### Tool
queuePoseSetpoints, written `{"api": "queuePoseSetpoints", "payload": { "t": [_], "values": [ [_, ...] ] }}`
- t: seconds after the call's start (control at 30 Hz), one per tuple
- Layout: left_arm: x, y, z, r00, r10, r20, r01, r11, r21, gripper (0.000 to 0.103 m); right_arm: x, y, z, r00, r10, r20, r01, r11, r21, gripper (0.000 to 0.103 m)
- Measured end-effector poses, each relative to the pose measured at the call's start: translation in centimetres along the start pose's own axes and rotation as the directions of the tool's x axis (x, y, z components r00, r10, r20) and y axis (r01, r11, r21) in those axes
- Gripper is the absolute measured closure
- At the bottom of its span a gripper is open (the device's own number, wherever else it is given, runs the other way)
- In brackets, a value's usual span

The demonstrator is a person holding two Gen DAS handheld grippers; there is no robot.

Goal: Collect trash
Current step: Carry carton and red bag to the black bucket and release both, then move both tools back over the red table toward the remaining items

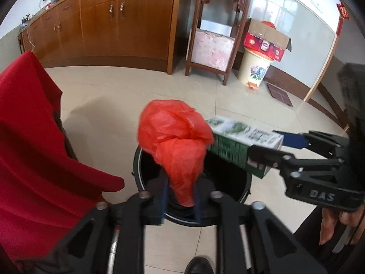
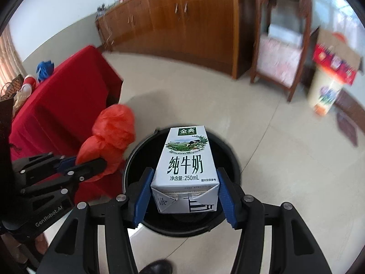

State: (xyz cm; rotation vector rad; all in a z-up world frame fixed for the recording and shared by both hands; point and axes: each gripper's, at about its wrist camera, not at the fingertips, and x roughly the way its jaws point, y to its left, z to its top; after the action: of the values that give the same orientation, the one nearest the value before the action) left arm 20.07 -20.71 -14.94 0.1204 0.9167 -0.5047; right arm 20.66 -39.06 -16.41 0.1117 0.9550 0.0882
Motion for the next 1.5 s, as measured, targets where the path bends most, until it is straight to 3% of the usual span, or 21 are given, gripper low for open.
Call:
{"api": "queuePoseSetpoints", "payload": {
  "t": [0.03, 0.1, 0.17, 0.2, 0.3, 0.5, 0.97, 1.27, 1.5],
  "values": [
    [0.2, 0.3, -0.3, 0.999, 0.042, -0.005, -0.042, 0.999, -0.002, 0.033, 0.7, -0.3, 0.2, 1.000, -0.013, -0.023, 0.013, 1.000, 0.003, 0.041],
    [-0.4, 0.7, -0.6, 0.998, 0.059, 0.030, -0.059, 0.998, -0.019, 0.016, 1.8, -1.6, 0.0, 0.997, -0.052, -0.058, 0.055, 0.997, 0.060, 0.015],
    [-0.8, 1.0, -0.8, 0.995, 0.092, 0.040, -0.091, 0.995, -0.026, 0.015, 1.8, -2.5, 0.0, 0.995, -0.078, -0.062, 0.084, 0.992, 0.094, 0.010],
    [-0.9, 1.1, -0.8, 0.994, 0.100, 0.040, -0.099, 0.995, -0.033, 0.014, 1.7, -2.9, 0.0, 0.994, -0.096, -0.058, 0.101, 0.989, 0.109, 0.002],
    [-1.2, 1.4, -0.8, 0.989, 0.142, 0.051, -0.139, 0.989, -0.056, 0.004, 1.1, -3.3, 0.2, 0.991, -0.129, -0.038, 0.133, 0.981, 0.139, 0.000],
    [-2.7, 1.8, -0.4, 0.980, 0.177, 0.091, -0.170, 0.982, -0.079, 0.003, -0.3, -2.9, 0.5, 0.982, -0.185, 0.025, 0.179, 0.972, 0.150, 0.000],
    [-7.0, 3.5, -0.6, 0.970, 0.188, 0.152, -0.170, 0.978, -0.124, 0.003, -3.0, 0.3, 0.4, 0.971, -0.210, 0.116, 0.199, 0.975, 0.097, 0.000],
    [-11.4, 6.3, -1.8, 0.955, 0.219, 0.198, -0.178, 0.963, -0.204, 0.003, -6.2, 5.1, 0.4, 0.970, -0.178, 0.165, 0.169, 0.983, 0.069, 0.000],
    [-14.7, 9.5, -3.5, 0.933, 0.284, 0.220, -0.210, 0.929, -0.306, 0.003, -8.3, 10.3, 2.0, 0.970, -0.108, 0.219, 0.112, 0.994, -0.004, 0.000]
  ]
}}
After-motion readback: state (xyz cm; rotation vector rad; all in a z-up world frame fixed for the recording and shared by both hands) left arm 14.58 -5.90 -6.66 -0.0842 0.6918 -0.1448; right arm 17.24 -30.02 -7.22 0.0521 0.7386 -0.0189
